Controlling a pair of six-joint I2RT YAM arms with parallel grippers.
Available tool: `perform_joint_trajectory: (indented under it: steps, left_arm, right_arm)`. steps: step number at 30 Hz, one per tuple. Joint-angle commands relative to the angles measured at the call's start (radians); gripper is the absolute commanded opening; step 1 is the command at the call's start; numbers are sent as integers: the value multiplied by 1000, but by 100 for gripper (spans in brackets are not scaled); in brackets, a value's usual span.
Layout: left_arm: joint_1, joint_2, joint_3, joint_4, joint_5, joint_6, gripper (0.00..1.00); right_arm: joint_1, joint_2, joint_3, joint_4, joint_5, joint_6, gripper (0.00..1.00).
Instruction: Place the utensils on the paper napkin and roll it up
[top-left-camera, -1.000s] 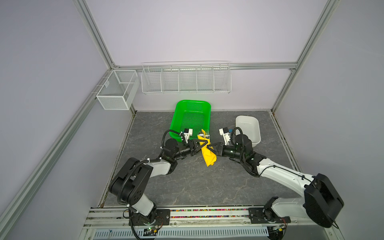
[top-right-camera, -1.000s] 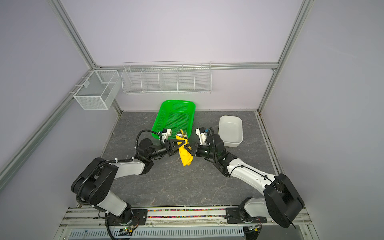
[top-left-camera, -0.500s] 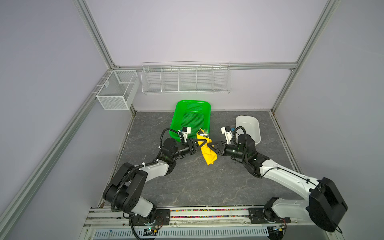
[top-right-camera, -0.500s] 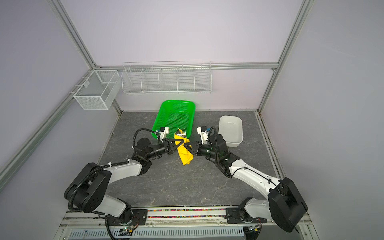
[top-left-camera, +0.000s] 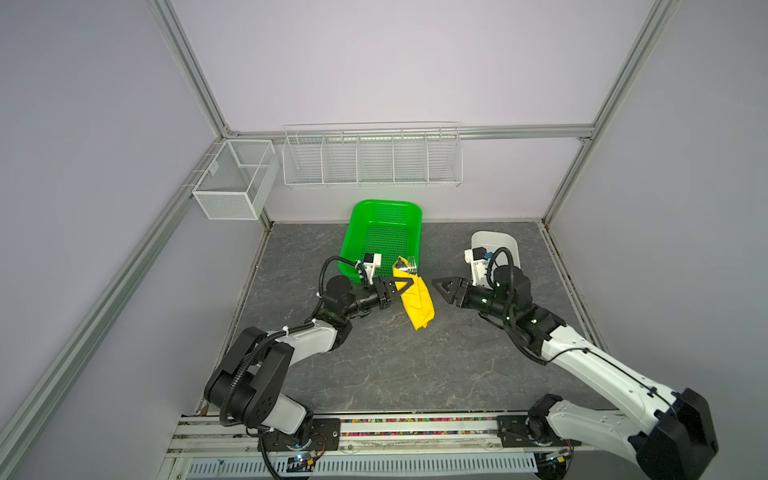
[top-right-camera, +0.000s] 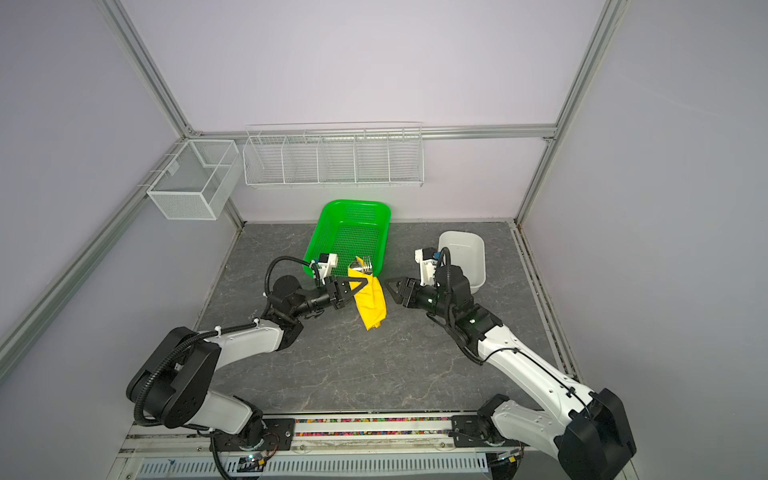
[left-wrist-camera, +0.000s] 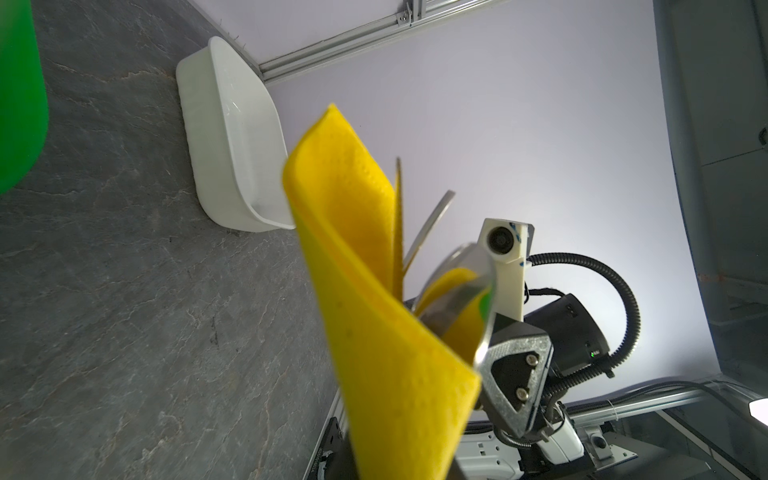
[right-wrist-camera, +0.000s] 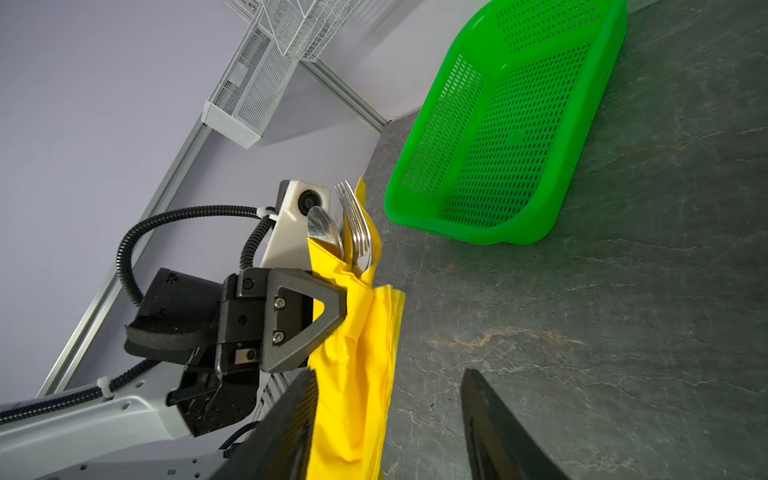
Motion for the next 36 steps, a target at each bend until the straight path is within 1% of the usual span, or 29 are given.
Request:
perform_joint_trajectory:
  steps: [1,4,5,7,9,11,13,18,20,23,30,33,36]
  left_arm:
    - [-4,-30,46,42,22,-5,12]
    - [-4,-33,47,45,25,-9,12]
    - [-5,-33,47,47,25,-11,12]
    - [-4,-33,48,55,28,-20,12]
    - [-4,-31,45,71,29,-30,12]
    - [-3,-27,43,82,28,-40,12]
    - [-4,-26,41,84,21,-42,12]
    - [-3,-23,39,78,12,-44,12]
    - [-5,-23,39,72,7,-42,13]
    - [-3,-21,31,65,-8,-42,14]
    - [-3,-16,29,58,-24,-45,18]
    - [-3,-11,23,65,-34,-54,18]
    - [-3,0,23,86,-32,-66,15]
  right_arm:
    - [-2,50,41,20,-102,-18,58]
    - [-1,106,56,42,-162,-15,54]
    - [-2,123,90,38,-168,-15,51]
    - [-2,137,85,44,-150,-4,46]
    - [-3,145,79,63,-152,4,44]
    - [-3,154,80,73,-167,7,35]
    - [-4,152,72,100,-178,16,31]
    - [-6,135,69,107,-174,19,11]
    - [-8,121,34,122,-164,26,8]
    - [-9,98,16,134,-139,32,6]
    - [-9,67,-9,153,-123,49,6]
    - [-8,64,-14,154,-116,57,6]
    - [-9,61,-17,152,-105,61,6]
